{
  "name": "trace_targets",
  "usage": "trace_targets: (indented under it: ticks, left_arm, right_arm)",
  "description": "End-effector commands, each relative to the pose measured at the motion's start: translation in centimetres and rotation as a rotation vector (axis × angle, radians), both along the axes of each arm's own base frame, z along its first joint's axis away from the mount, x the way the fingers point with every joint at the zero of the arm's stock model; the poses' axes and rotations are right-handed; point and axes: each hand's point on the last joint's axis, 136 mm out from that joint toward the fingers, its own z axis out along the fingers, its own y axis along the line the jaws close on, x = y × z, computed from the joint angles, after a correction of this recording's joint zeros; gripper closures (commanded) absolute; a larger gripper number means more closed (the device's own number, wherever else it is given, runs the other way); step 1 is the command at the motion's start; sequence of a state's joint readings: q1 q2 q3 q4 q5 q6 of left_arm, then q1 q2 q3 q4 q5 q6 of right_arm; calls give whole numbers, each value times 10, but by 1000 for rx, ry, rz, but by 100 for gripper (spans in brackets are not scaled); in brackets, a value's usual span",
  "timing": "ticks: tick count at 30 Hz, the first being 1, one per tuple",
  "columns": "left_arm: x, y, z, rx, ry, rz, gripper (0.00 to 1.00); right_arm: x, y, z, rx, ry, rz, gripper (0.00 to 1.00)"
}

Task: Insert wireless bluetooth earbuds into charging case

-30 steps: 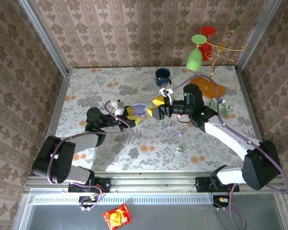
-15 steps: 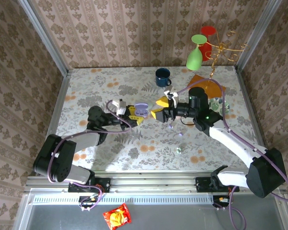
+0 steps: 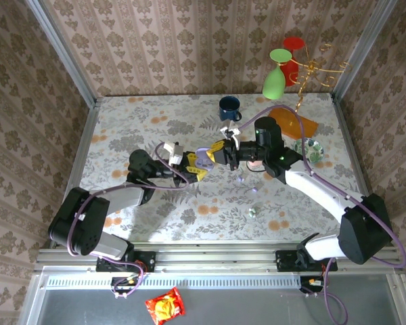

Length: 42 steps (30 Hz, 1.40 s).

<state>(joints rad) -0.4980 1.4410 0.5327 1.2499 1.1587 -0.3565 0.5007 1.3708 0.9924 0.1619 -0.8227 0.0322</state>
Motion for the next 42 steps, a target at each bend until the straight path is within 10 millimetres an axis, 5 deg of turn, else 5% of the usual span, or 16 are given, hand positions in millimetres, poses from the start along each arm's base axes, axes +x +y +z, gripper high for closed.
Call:
trace_targets:
  ticks: [1,4,10,16,42]
  left_arm:
    - [0,-3,13,-24,-44,-19,71]
    - [2,-3,13,-26,-45,-11,67]
    - [8,-2,13,-29,-26,20,40]
    - [14,-1,12,-33,-3,53,30]
    - [11,-6,18,-37,23,29,41]
  right_arm:
    - [-15,4,13,6,-54,70,100]
    - [-14,4,14,-4,-79,49,100]
    - [0,-3,21,-15,-168,-78,100]
    - [2,-9,30,-6,-233,-140,100]
    - [5,-5,12,-66,-244,-160,100]
